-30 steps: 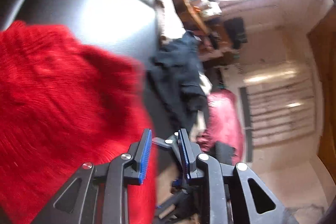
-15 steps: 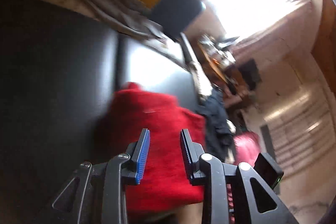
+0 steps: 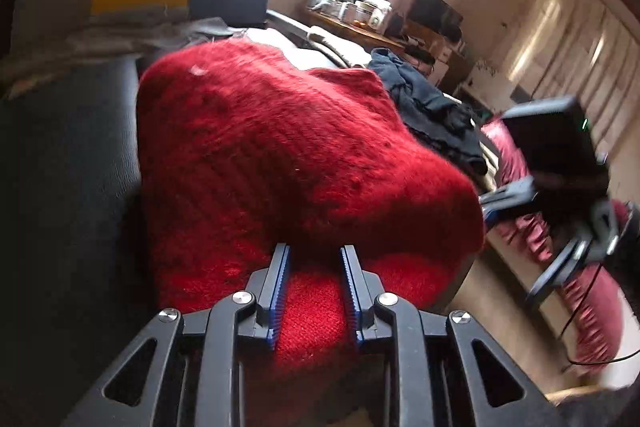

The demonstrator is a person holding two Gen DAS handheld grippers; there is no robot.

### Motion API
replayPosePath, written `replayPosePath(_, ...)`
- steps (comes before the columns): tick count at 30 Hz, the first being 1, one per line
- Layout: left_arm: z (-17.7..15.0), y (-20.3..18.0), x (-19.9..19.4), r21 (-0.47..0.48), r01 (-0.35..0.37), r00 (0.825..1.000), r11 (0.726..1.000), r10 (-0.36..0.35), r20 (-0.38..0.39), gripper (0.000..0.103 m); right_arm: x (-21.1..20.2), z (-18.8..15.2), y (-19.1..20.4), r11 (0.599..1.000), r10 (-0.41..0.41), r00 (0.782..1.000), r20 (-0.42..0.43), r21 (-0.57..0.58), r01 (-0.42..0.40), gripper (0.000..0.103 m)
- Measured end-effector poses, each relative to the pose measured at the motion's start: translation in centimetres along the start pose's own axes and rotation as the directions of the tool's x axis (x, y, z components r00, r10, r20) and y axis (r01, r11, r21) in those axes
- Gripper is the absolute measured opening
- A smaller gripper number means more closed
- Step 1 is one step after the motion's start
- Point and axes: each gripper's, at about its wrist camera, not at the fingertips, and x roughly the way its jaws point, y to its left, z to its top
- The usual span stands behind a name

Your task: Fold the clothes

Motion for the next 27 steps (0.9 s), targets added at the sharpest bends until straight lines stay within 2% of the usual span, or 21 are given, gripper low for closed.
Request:
replayPosePath(2,0.3,0.1,-0.6,-0.009,0.02,1.0,1.0,-0.02,0.019,0.027,-2.1,-0.7,-0.1,0.999,-0.001,0.995,0.096,0.044,-0.003,0.098)
replayPosePath(4,0.3,0.8,-0.8,-0.049,0.054,0.998,0.997,-0.053,0.028,0.027,-4.4,-0.7,0.1,0.998,-0.047,0.977,0.208,0.059,0.035,0.098)
replayPosePath(7,0.3,1.7,-1.1,-0.093,0.078,0.996,0.993,-0.074,0.046,0.027,-6.8,1.0,0.0,0.989,-0.141,0.921,0.363,0.083,0.119,0.098)
replayPosePath(10,0.3,1.2,-0.7,-0.104,0.085,0.994,0.991,-0.078,0.07,0.028,-5.8,3.6,-0.6,0.965,-0.263,0.887,0.379,0.108,0.24,0.098)
replayPosePath(12,-0.1,1.0,-1.3,-0.093,0.085,0.994,0.992,-0.077,0.079,0.029,-4.2,5.2,-1.9,0.946,-0.322,0.881,0.346,0.149,0.288,0.098)
replayPosePath(14,-0.5,1.0,-1.7,-0.086,0.088,0.993,0.992,-0.08,0.09,0.029,-3.1,6.2,-3.2,0.931,-0.357,0.88,0.313,0.193,0.309,0.09)
replayPosePath(15,-0.6,1.0,-1.9,-0.084,0.091,0.992,0.992,-0.083,0.097,0.029,-2.7,6.6,-3.7,0.924,-0.371,0.879,0.299,0.213,0.317,0.076)
replayPosePath(16,-0.6,1.1,-2.1,-0.083,0.096,0.991,0.992,-0.087,0.102,0.029,-2.5,7.0,-4.0,0.92,-0.378,0.879,0.29,0.227,0.32,0.049)
replayPosePath(18,-0.7,1.2,-2.4,-0.082,0.105,0.989,0.991,-0.096,0.112,0.03,-2.2,7.7,-4.5,0.912,-0.391,0.877,0.28,0.247,0.328,0.019)
replayPosePath(19,-0.6,1.2,-2.4,-0.075,0.106,0.989,0.992,-0.098,0.11,0.03,-2.5,7.9,-3.8,0.907,-0.408,0.866,0.289,0.233,0.35,0.016)
replayPosePath(22,-0.7,1.2,-2.3,-0.055,0.117,0.989,0.992,-0.112,0.099,0.031,-3.9,8.1,-0.1,0.853,-0.521,0.797,0.305,0.15,0.5,0.014)
replayPosePath(24,-1.0,1.3,-2.0,-0.047,0.136,0.988,0.99,-0.131,0.086,0.031,-5.0,6.9,0.5,0.788,-0.613,0.729,0.304,0.162,0.594,0.013)
replayPosePath(25,-1.0,1.4,-0.9,-0.045,0.136,0.991,0.99,-0.135,0.024,0.031,-5.6,6.3,0.8,0.751,-0.655,0.692,0.303,0.167,0.638,0.013)
replayPosePath(26,-1.0,1.4,-0.1,-0.046,0.121,0.992,0.992,-0.122,-0.017,0.03,-5.7,5.7,0.5,0.727,-0.684,0.67,0.29,0.186,0.661,0.013)
replayPosePath(27,-1.0,1.4,0.2,-0.052,0.116,0.993,0.992,-0.117,-0.02,0.03,-5.0,4.7,-1.4,0.735,-0.678,0.693,0.245,0.233,0.637,0.013)
